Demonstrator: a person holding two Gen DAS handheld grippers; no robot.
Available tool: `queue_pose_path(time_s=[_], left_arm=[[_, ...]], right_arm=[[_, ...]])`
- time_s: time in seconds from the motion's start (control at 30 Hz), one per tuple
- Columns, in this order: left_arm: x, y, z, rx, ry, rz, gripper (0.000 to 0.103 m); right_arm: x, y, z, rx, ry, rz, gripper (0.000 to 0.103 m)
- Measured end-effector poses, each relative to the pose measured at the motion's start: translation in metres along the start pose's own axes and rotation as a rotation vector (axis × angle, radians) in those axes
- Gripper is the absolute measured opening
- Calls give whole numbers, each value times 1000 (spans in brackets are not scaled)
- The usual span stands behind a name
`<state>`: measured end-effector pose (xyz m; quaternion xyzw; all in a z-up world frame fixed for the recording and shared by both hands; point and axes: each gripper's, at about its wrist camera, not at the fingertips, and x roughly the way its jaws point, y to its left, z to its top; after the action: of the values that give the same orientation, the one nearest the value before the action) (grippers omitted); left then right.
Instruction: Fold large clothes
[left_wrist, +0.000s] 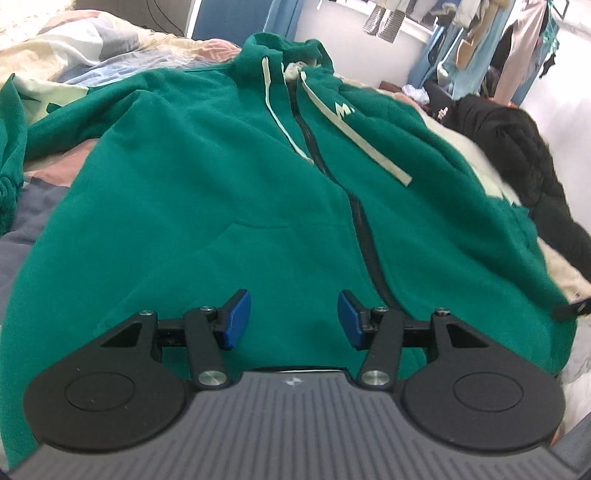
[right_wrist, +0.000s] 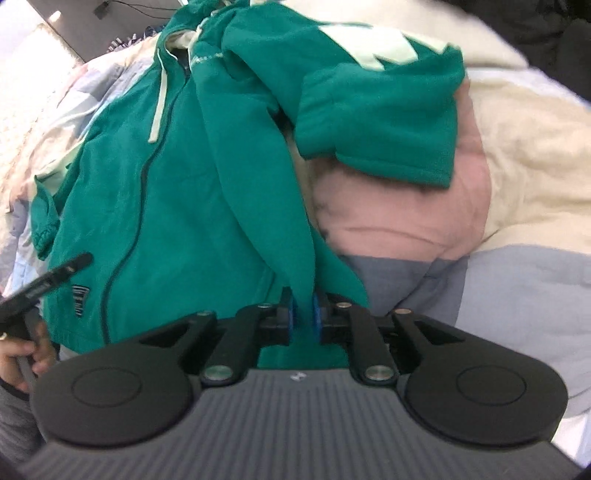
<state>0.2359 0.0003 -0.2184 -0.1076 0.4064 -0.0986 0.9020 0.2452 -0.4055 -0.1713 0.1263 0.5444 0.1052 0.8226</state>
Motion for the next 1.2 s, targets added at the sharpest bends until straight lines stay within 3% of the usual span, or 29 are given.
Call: queue_pose_path(time_s=[0.1,0.13,0.4,0.67,0.8,0.97,1.2], left_arm=[[-2,-1,2,-4,-15,-21,58],[-3,-1,5,-11,-25,-26,58],[-22,-3,40,-16,-118,-46,58],[-5,4,57,35,-119,2,58],[18,17,54,28,-83,3,58],[46,24,48,41,-41,17,58],[74,33,44,35,11,24,58]], right_arm=[[-24,17,7,-16,-70,17,49],[-29,24,9,-23,-93,27,50],[-14,97,25,-104,-241,34,50],[61,155,32,-176,-273,17,49],[98,165,28,-230,-284,-30,49],[142,166,27,-288,-233,-95,48],[138,154,36,-182,-236,-39,49]])
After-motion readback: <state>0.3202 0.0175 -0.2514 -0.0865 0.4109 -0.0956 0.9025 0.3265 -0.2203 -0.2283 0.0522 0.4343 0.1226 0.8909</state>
